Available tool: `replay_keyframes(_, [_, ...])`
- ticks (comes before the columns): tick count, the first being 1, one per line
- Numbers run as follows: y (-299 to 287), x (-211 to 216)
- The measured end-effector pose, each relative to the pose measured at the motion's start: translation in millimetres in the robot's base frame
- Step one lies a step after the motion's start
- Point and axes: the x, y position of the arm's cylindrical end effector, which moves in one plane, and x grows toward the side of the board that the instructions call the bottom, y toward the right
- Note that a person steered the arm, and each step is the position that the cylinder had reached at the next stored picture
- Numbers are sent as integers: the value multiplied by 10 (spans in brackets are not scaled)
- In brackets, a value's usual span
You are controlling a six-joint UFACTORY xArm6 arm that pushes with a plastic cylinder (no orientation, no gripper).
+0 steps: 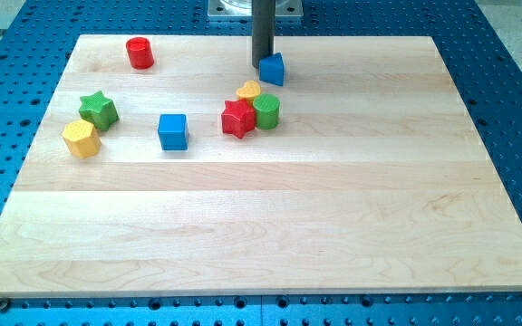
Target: Move the triangle diagonal to the green circle
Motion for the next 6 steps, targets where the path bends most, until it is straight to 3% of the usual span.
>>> replay_keyframes(2, [37,217])
replay_keyframes(4, [961,-27])
replay_keyframes(6, [940,232])
